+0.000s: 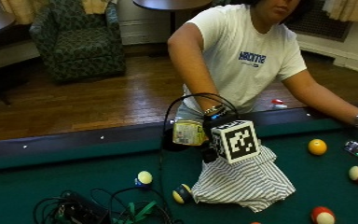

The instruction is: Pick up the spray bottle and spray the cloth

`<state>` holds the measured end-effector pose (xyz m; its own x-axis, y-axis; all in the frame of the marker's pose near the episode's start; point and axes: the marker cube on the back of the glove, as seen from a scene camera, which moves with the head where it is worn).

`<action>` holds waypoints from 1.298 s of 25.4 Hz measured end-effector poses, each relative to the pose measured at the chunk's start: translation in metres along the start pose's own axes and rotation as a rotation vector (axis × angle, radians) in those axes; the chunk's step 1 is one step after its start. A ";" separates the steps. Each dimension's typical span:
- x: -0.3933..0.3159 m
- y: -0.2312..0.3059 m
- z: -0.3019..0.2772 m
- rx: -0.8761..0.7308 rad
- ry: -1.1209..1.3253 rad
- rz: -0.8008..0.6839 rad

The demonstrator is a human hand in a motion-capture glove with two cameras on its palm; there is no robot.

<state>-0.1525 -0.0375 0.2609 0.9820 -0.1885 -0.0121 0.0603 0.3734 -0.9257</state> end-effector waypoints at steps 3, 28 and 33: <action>-0.003 -0.010 0.013 -0.054 0.032 0.031; -0.043 0.007 -0.016 0.166 -0.160 -0.188; -0.063 0.049 -0.050 0.320 -0.326 -0.401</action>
<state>-0.2206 -0.0529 0.1970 0.8727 -0.1023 0.4775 0.4384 0.5947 -0.6739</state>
